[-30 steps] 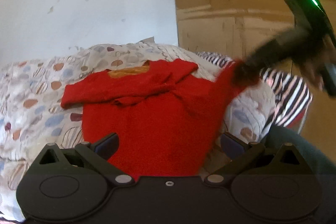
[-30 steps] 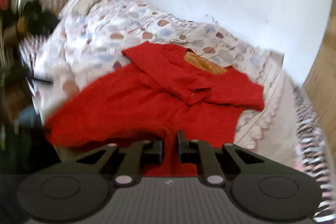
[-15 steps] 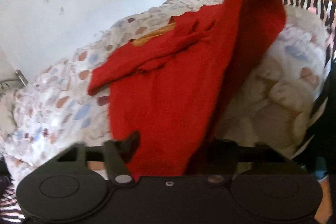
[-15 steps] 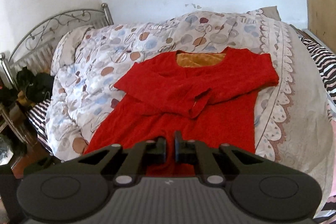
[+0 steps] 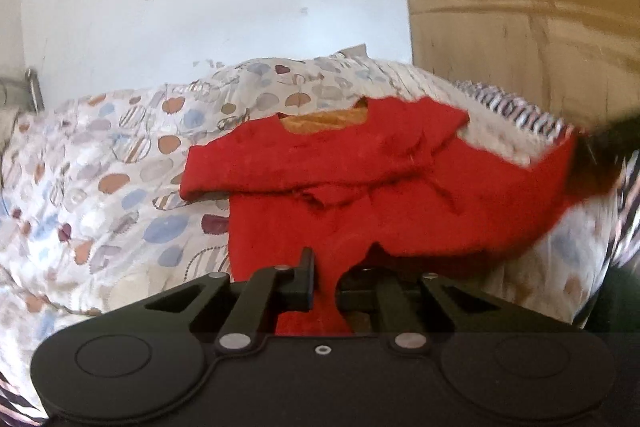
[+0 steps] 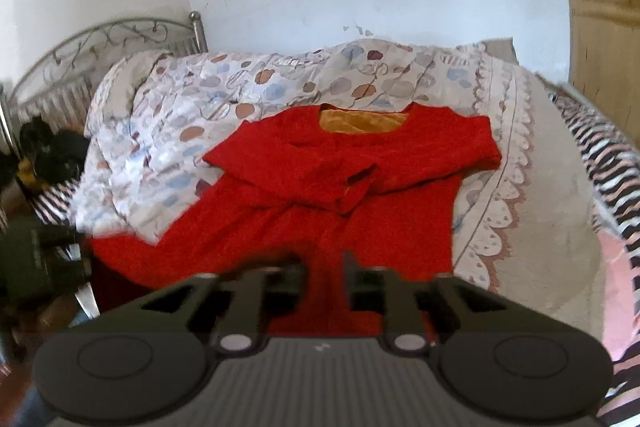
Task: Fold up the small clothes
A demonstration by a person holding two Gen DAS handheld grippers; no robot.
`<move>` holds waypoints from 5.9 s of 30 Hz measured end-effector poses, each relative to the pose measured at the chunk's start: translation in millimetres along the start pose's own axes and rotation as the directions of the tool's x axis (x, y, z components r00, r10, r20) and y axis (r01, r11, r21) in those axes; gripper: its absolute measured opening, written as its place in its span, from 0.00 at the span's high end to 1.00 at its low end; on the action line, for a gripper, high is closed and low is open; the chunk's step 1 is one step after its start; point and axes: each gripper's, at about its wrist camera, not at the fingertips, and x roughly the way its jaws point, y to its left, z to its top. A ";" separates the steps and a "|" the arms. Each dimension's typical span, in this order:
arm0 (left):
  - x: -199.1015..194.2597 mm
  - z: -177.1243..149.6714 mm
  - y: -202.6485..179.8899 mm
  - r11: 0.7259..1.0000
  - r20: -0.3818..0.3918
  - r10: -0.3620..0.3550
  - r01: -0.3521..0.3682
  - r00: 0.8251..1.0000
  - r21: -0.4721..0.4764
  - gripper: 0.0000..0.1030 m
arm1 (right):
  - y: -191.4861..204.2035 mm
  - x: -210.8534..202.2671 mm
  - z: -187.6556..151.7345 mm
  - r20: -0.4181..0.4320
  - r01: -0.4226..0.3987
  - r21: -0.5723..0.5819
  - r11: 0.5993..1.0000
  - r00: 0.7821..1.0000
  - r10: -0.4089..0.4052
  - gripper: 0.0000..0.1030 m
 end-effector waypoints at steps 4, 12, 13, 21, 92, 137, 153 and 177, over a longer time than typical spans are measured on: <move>8.3 25.1 7.4 0.998 -0.017 -0.016 0.015 1.000 -0.053 0.92 | 28.4 -6.3 -25.3 0.034 0.003 -0.132 0.991 0.999 0.001 0.07; 9.7 63.9 2.4 0.999 -0.011 -0.046 0.046 0.999 0.003 0.92 | 101.3 19.7 -66.7 0.057 0.094 -0.328 0.940 0.995 -0.079 0.02; 8.7 66.6 0.6 0.999 -0.008 -0.048 0.048 0.999 0.011 0.92 | 111.8 23.4 -69.9 0.078 0.113 -0.353 0.929 0.993 -0.091 0.02; -5.4 78.1 -8.7 0.997 0.034 -0.044 0.041 0.998 0.068 0.92 | 162.9 79.0 -92.1 0.258 0.496 -0.496 0.713 0.868 -0.425 0.02; -38.0 128.7 14.1 0.880 0.267 0.088 -0.200 0.960 0.430 0.94 | 70.9 -54.4 77.5 0.373 0.412 -0.458 0.788 0.893 -0.251 0.94; 137.6 84.2 85.9 0.982 -0.051 -0.115 0.121 0.992 0.145 0.01 | -37.5 110.1 22.8 0.086 0.285 -0.170 0.943 0.958 -0.274 0.00; 175.6 69.4 138.9 0.963 -0.155 0.253 -0.264 0.955 -0.057 0.01 | -34.8 82.9 -26.4 0.083 0.303 0.010 0.953 0.949 -0.303 0.00; 43.3 -18.6 119.0 0.875 -0.180 0.186 -0.246 0.966 -0.417 0.01 | -84.7 136.2 46.1 0.084 0.135 0.207 0.969 0.984 -0.155 0.03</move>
